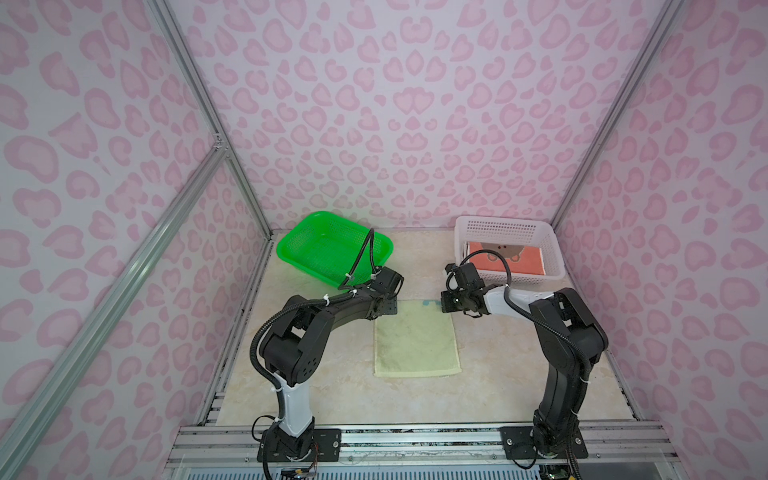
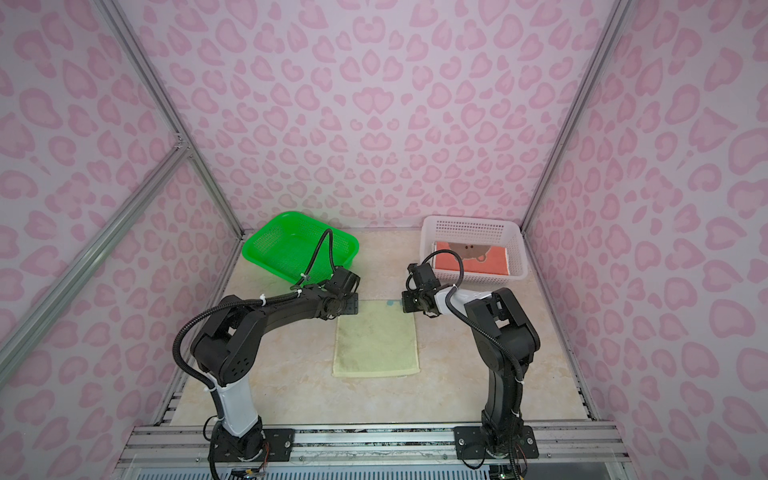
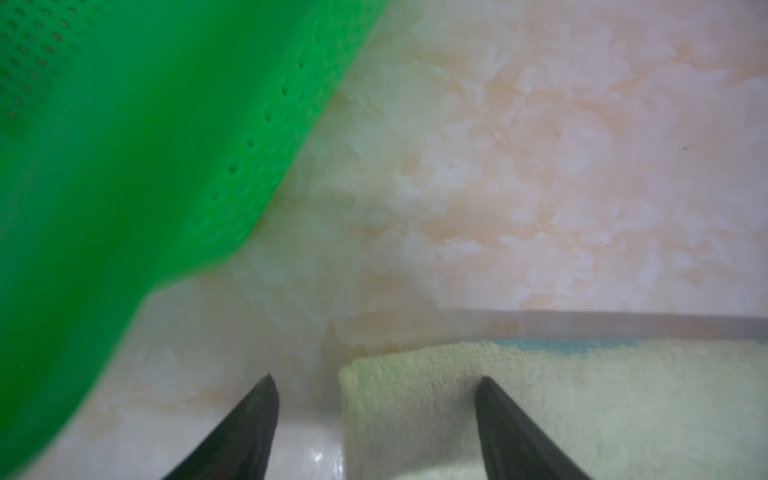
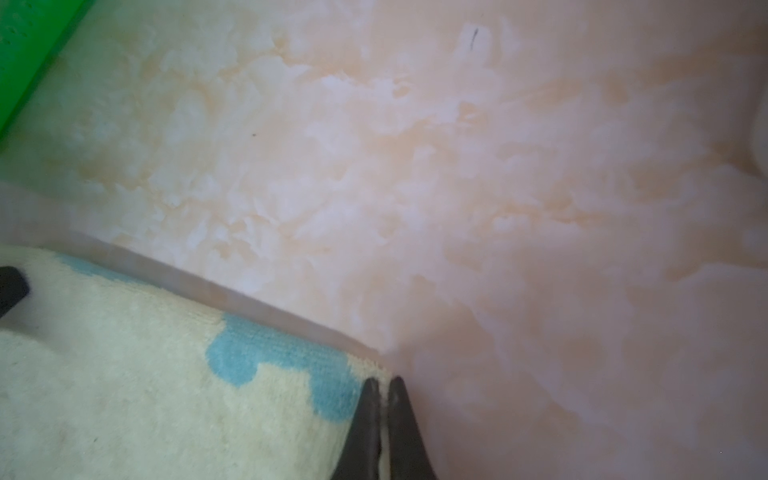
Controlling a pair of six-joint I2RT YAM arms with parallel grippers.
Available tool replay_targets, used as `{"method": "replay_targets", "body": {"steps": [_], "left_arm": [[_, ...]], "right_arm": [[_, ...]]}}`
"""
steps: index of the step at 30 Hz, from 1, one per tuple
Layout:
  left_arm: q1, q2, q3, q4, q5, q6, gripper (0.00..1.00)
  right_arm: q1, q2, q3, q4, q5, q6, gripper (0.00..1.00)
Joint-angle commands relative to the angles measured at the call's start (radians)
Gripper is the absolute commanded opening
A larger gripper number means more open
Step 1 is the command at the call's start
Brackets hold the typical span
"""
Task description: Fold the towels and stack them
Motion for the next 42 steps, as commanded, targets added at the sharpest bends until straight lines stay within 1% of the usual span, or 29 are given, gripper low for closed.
{"method": "replay_targets", "body": {"steps": [1, 5, 8, 17, 20, 22, 27, 32, 35, 42], "left_arm": [[0.001, 0.019, 0.009, 0.057, 0.032, 0.029, 0.76], [0.0, 0.027, 0.016, 0.086, 0.041, 0.037, 0.75], [0.0, 0.05, 0.046, 0.065, 0.036, 0.038, 0.69], [0.0, 0.108, 0.085, 0.06, 0.048, 0.036, 0.38], [0.001, 0.123, 0.09, 0.064, 0.057, 0.044, 0.19], [0.001, 0.132, 0.095, 0.063, 0.06, 0.05, 0.03], [0.001, 0.117, 0.096, 0.079, 0.06, 0.071, 0.03], [0.001, 0.049, 0.069, 0.125, 0.039, 0.092, 0.03], [0.001, -0.009, 0.031, 0.17, 0.017, 0.109, 0.03], [0.0, -0.172, -0.113, 0.285, 0.003, 0.125, 0.03]], "right_arm": [[-0.001, 0.0, -0.019, -0.01, 0.009, 0.002, 0.03], [-0.006, -0.018, -0.048, 0.0, 0.013, 0.005, 0.02], [-0.01, -0.032, -0.064, 0.007, 0.011, 0.007, 0.02], [-0.019, -0.054, -0.079, 0.014, -0.003, 0.0, 0.02], [-0.019, -0.05, -0.075, 0.02, -0.015, 0.001, 0.01], [-0.02, -0.05, -0.075, 0.026, -0.017, 0.001, 0.0], [-0.024, -0.051, -0.078, 0.051, -0.035, -0.009, 0.0], [-0.043, -0.084, -0.111, 0.139, -0.083, -0.021, 0.0], [-0.052, -0.124, -0.134, 0.179, -0.105, -0.039, 0.0], [-0.052, -0.239, -0.188, 0.171, -0.146, -0.096, 0.0]]}}
